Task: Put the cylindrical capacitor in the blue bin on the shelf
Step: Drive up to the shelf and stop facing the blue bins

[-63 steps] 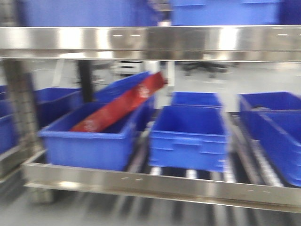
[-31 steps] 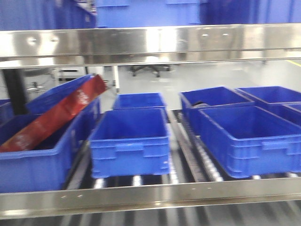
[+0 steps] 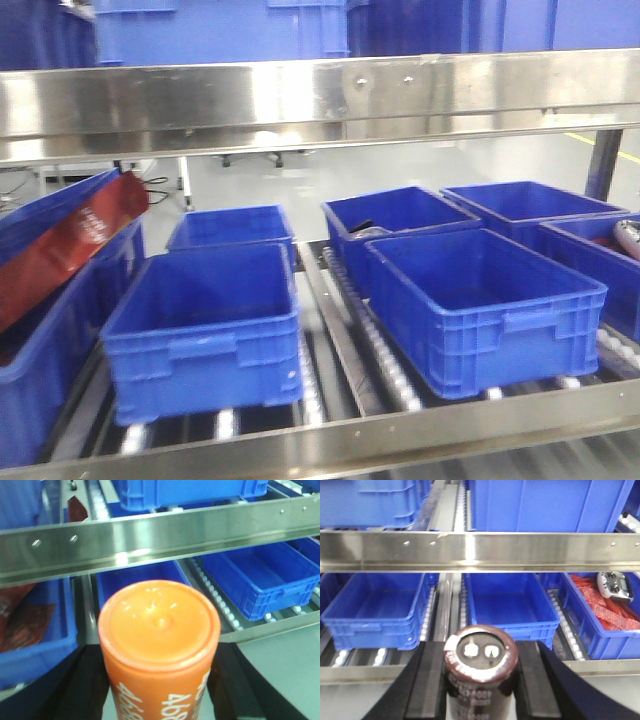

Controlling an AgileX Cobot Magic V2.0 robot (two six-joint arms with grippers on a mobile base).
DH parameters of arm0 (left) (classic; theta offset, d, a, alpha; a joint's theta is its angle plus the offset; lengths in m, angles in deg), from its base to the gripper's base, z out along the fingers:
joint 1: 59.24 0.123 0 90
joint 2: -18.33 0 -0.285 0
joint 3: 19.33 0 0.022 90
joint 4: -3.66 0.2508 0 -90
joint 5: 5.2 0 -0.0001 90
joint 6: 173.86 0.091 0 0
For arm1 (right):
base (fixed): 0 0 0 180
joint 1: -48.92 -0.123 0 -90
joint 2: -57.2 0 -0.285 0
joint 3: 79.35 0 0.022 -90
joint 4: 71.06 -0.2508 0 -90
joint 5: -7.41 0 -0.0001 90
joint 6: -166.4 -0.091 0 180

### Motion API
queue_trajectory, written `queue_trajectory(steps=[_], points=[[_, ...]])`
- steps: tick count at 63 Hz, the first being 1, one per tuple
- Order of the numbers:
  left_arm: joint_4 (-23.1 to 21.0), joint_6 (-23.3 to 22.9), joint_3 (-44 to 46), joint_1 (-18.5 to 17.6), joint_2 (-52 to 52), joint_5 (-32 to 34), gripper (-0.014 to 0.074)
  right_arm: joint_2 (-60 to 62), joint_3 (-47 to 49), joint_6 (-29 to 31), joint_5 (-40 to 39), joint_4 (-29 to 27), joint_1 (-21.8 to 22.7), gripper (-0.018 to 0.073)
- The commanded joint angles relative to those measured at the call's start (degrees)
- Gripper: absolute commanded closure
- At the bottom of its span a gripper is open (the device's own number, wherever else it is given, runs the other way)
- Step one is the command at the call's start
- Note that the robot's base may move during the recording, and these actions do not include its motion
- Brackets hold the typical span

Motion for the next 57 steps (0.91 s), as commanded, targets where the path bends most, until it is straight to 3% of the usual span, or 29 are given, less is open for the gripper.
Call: queue_trajectory(steps=[1, 57], points=[[-0.22, -0.2, 0.41, 0.1, 0.15, 0.96, 0.0708, 0.17, 0.42, 0.15, -1.81, 0.21, -0.12, 0.0721], [-0.22, -0.2, 0.41, 0.1, 0.15, 0.96, 0.0708, 0.17, 0.42, 0.15, -1.81, 0.21, -0.12, 0.0721]])
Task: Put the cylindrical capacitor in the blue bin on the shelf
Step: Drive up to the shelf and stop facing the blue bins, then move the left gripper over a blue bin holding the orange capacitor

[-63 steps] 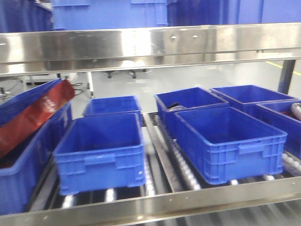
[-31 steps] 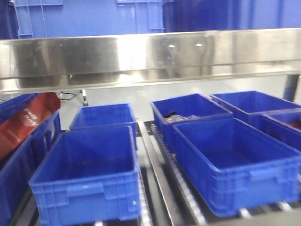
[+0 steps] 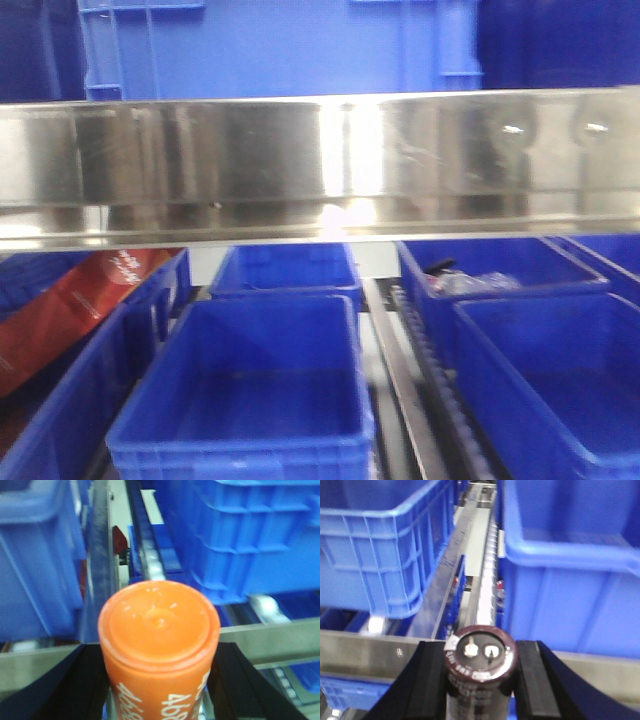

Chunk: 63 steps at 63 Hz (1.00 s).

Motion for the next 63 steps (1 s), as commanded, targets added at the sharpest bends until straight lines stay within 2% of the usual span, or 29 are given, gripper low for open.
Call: queue_trajectory(steps=[1, 63], points=[[-0.22, -0.2, 0.41, 0.1, 0.15, 0.96, 0.0708, 0.17, 0.42, 0.15, -1.81, 0.21, -0.12, 0.0721], [-0.22, -0.2, 0.41, 0.1, 0.15, 1.4, 0.0708, 0.17, 0.42, 0.15, -1.81, 0.21, -0.12, 0.0721]])
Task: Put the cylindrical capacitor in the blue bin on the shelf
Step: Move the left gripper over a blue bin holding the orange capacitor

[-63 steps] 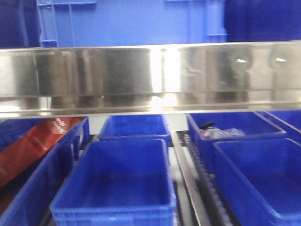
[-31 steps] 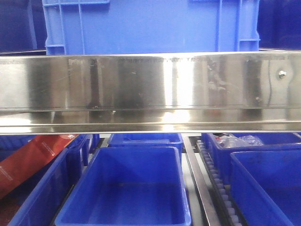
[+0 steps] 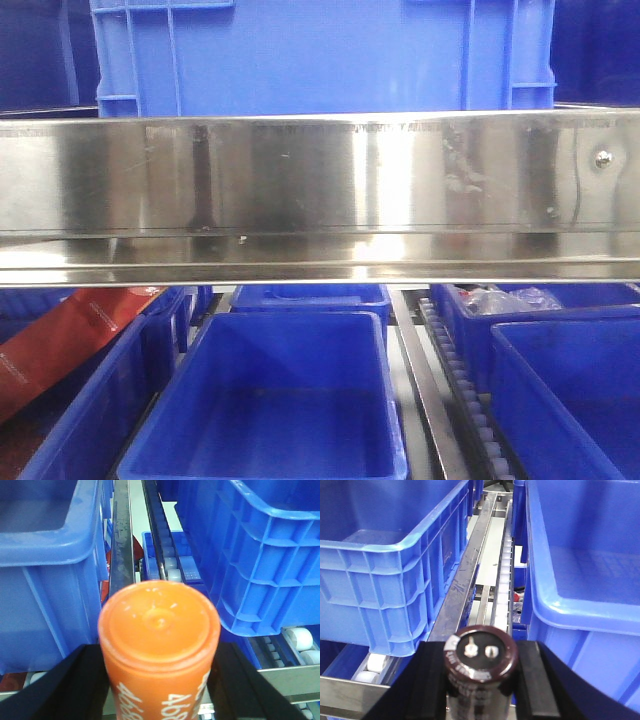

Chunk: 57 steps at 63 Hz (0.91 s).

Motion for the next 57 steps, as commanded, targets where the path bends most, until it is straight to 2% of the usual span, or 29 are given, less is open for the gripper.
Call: queue_trajectory(steps=[1, 49, 57], points=[[-0.22, -0.2, 0.41, 0.1, 0.15, 1.19, 0.0708, 0.17, 0.42, 0.15, -1.81, 0.21, -0.12, 0.0721], [-0.22, -0.2, 0.41, 0.1, 0.15, 1.19, 0.0708, 0.17, 0.42, 0.15, -1.81, 0.21, -0.12, 0.0721], [-0.22, -0.2, 0.41, 0.1, 0.15, 1.19, 0.0708, 0.14, 0.42, 0.15, -3.84, 0.21, -0.12, 0.0721]])
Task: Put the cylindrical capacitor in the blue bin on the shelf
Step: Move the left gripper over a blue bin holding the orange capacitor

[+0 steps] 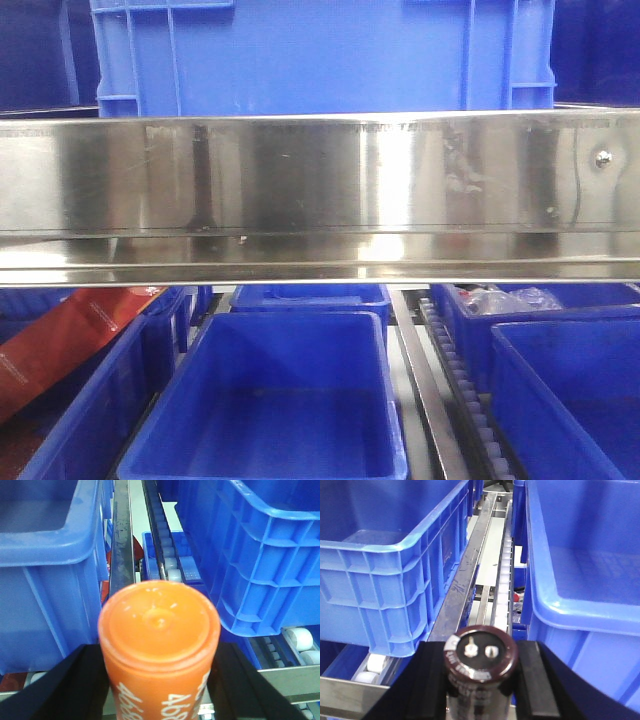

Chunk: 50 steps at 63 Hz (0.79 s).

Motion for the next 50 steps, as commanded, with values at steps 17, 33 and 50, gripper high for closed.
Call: queue_trajectory(steps=[17, 33, 50], points=[[-0.53, 5.68, 4.12, 0.1, -1.83, 3.71, 0.0708, 0.14, 0.42, 0.15, -3.65, -1.91, -0.12, 0.0721], [-8.43, 13.34, 23.6, -2.67, -15.23, 1.57, 0.0708, 0.14, 0.42, 0.15, -4.1, -3.87, -0.12, 0.0721], [-7.98, 13.5, 42.42, -14.48, -34.87, 2.32, 0.0708, 0.14, 0.42, 0.15, -4.1, -3.87, -0.12, 0.0721]])
